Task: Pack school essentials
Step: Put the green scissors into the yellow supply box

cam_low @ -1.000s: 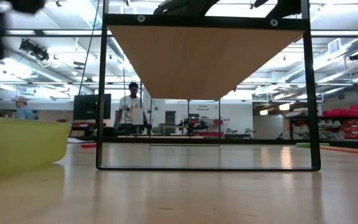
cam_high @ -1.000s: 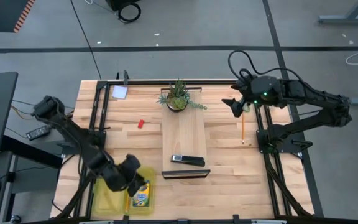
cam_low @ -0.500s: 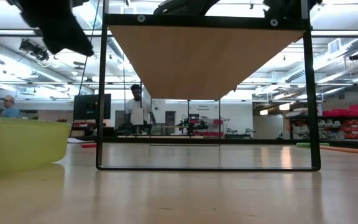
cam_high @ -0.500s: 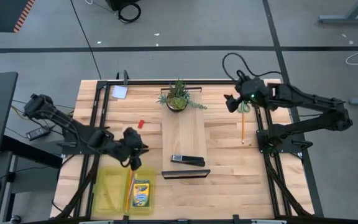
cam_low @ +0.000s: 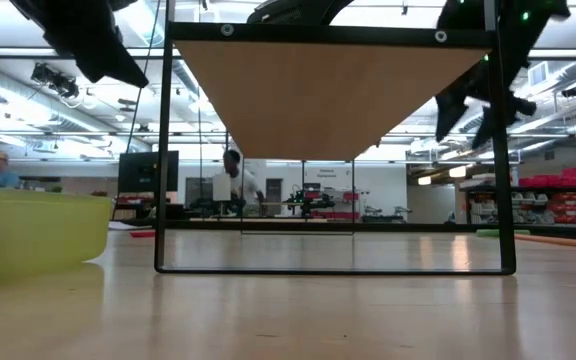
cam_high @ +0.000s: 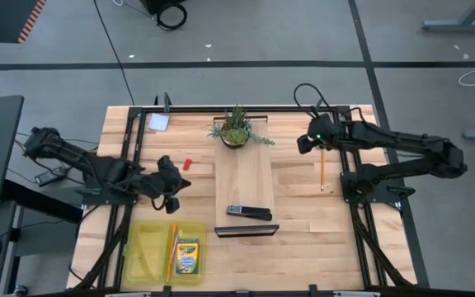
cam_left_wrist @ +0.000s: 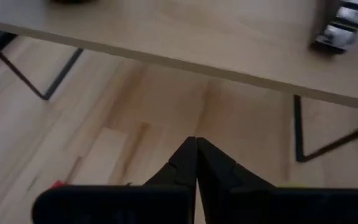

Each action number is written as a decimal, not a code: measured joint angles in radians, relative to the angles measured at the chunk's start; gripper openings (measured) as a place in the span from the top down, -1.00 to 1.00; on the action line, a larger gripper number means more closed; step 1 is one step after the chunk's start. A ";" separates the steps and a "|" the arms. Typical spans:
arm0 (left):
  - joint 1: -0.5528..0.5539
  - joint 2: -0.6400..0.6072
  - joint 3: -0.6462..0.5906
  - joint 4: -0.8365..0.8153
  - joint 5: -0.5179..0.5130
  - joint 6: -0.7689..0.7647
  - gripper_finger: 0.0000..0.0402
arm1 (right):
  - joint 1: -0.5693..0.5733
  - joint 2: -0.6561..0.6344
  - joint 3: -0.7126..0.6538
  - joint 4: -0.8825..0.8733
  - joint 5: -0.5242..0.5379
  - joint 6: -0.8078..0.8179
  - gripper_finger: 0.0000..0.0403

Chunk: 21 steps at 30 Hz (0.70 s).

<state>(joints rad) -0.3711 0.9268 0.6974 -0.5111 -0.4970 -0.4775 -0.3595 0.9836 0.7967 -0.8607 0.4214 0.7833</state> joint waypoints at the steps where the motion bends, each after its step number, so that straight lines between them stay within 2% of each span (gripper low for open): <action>1: 0.014 -0.005 -0.007 -0.004 0.000 0.000 0.95 | -0.024 0.004 -0.009 -0.004 -0.011 0.002 -0.88; 11: 0.142 -0.020 -0.021 0.029 0.004 0.062 0.89 | -0.246 0.074 -0.019 0.031 -0.107 -0.078 -0.88; 21: 0.217 -0.032 -0.021 0.137 0.035 0.166 0.96 | -0.373 0.183 -0.019 0.047 -0.233 -0.140 -0.88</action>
<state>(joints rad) -0.1536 0.8951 0.6766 -0.3739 -0.4618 -0.3115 -0.7325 1.1663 0.7773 -0.8139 0.1884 0.6433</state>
